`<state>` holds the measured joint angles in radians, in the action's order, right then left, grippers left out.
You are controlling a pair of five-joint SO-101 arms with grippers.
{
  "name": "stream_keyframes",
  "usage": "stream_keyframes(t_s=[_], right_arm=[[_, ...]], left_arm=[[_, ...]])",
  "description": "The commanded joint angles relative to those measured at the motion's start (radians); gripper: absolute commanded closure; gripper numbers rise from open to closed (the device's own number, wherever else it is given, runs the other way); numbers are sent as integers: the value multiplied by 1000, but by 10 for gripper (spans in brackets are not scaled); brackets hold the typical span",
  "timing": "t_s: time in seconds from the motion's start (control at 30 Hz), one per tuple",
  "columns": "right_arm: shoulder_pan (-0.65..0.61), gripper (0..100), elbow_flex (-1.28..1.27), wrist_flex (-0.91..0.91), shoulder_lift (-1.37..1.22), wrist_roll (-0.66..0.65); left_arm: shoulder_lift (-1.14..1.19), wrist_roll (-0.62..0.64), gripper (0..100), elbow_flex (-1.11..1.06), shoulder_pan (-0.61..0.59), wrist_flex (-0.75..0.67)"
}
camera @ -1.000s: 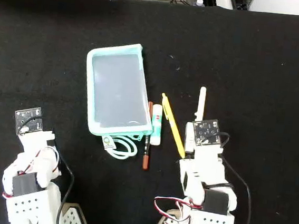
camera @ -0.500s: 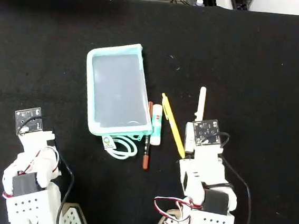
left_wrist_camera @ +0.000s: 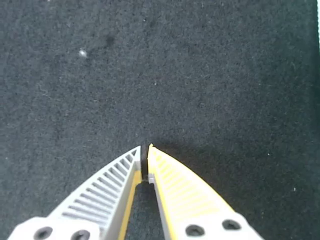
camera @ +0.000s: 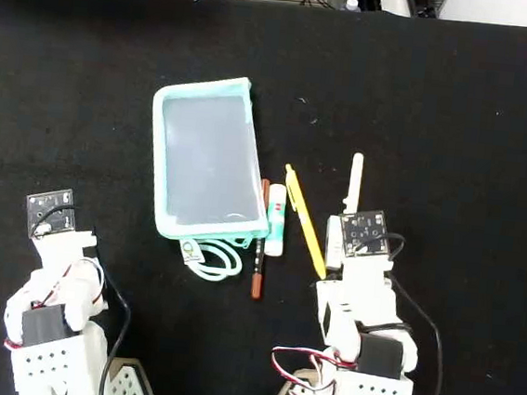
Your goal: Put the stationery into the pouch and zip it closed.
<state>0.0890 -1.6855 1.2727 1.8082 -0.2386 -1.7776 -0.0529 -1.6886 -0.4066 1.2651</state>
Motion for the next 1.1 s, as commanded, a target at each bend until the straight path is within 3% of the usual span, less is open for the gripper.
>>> stream_keyframes(t_s=[0.0,0.1,0.37,0.57,0.83,1.07], right_arm=[[-5,985,-1,5,35,8],[-5,985,-1,5,35,8],[-5,985,-1,5,35,8],[-5,985,-1,5,35,8],[-5,984,-1,5,35,8],[-5,984,4,-14,35,-20]], left_arm=[[-5,-6,950,-12,1,-12],[-5,-8,949,-12,15,-20],[-5,-5,952,-12,305,-18],[-5,-5,951,-12,438,-20],[-5,-11,949,-12,443,-64],[-5,-12,948,-12,320,-184]])
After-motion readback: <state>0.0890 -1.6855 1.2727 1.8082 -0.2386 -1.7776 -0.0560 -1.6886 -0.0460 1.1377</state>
